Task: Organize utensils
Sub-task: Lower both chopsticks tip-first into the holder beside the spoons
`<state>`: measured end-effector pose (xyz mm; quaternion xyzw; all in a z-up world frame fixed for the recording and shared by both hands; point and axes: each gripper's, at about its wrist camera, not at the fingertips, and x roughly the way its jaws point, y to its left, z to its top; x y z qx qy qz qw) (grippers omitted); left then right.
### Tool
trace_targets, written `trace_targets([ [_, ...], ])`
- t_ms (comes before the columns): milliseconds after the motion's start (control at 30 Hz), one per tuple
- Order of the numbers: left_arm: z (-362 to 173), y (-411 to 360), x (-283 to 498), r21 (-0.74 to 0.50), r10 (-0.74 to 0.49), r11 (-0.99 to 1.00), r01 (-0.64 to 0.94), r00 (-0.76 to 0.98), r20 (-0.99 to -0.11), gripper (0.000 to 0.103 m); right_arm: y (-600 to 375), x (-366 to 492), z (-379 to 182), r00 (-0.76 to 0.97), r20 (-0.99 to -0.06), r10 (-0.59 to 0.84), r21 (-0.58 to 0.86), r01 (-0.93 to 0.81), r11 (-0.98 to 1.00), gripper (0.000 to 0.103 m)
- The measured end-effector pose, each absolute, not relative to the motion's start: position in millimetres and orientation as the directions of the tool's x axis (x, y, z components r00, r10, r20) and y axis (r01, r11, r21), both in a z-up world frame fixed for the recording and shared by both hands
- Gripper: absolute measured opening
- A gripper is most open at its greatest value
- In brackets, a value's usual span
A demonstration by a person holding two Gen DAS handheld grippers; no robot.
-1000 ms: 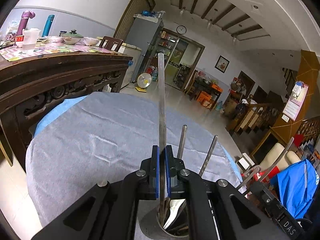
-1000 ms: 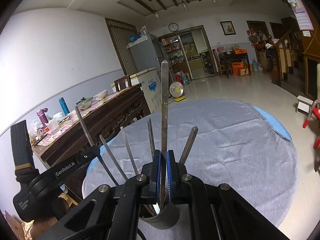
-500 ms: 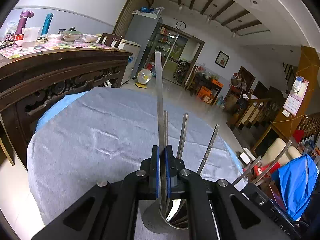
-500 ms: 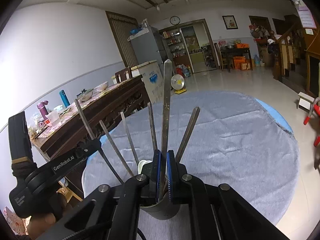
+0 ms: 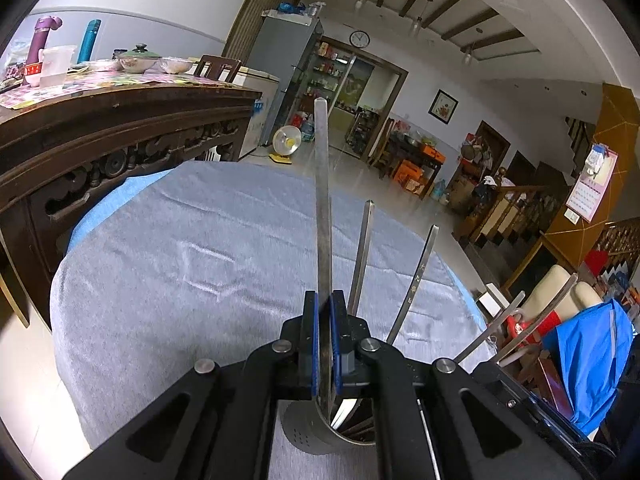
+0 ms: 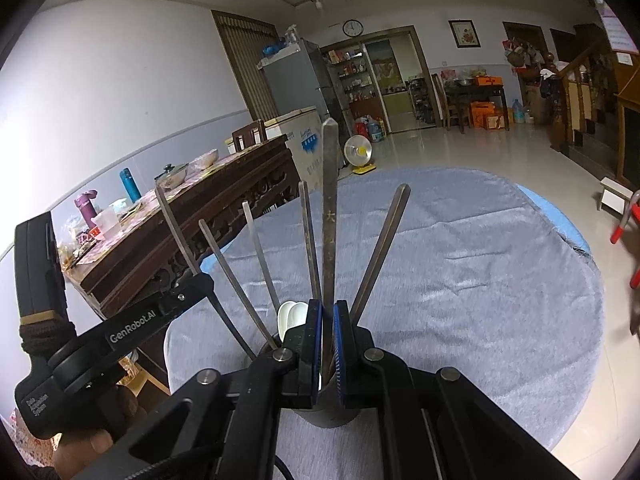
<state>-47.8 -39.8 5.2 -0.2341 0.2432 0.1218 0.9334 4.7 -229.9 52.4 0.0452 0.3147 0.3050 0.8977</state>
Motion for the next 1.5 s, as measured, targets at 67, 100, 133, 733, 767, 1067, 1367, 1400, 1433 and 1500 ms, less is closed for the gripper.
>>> trace_targets([
  [67,4.8,-40.6,-48.0,-0.378,0.112,0.861,-0.340,0.852,-0.512,0.006,-228.6,4.5,51.2,0.613,-0.541,0.576,0.273,-0.520,0.810,0.007],
  [100,4.5,-41.2,-48.4,-0.377,0.111,0.862,-0.340,0.851,-0.513,0.006,-227.7,4.4,50.7,0.611,-0.543,0.576,0.273,-0.520,0.809,0.007],
  [133,4.1,-41.7,-48.7,-0.377,0.109,0.862,-0.338,0.851,-0.514,0.006,-227.3,4.2,50.2,0.611,-0.543,0.576,0.274,-0.520,0.809,0.007],
  [733,-3.1,-47.9,-50.0,-0.363,0.089,0.873,-0.325,0.839,-0.538,0.006,-224.0,7.7,39.5,0.584,-0.574,0.575,0.278,-0.521,0.807,0.007],
  [767,-3.4,-48.6,-50.0,-0.361,0.087,0.875,-0.323,0.838,-0.538,0.006,-223.4,7.6,39.1,0.583,-0.574,0.575,0.277,-0.523,0.806,0.007],
  [1067,-6.1,-52.0,-48.2,-0.351,0.080,0.881,-0.318,0.830,-0.552,0.006,-221.0,7.9,34.4,0.575,-0.583,0.573,0.275,-0.524,0.806,0.007],
  [1367,-6.9,-51.6,-46.2,-0.349,0.069,0.883,-0.313,0.824,-0.562,0.006,-217.9,10.3,34.4,0.573,-0.594,0.565,0.266,-0.524,0.809,0.007],
  [1400,-6.9,-51.3,-46.2,-0.349,0.069,0.883,-0.312,0.824,-0.562,0.006,-217.3,10.5,34.4,0.572,-0.595,0.564,0.265,-0.524,0.810,0.007],
  [1433,-6.4,-49.9,-46.0,-0.350,0.068,0.883,-0.313,0.824,-0.563,0.006,-216.3,11.0,34.3,0.571,-0.598,0.563,0.262,-0.524,0.810,0.007],
  [1500,-6.5,-48.3,-46.2,-0.356,0.065,0.880,-0.315,0.822,-0.565,0.006,-215.3,13.1,33.5,0.563,-0.605,0.563,0.262,-0.526,0.809,0.007],
])
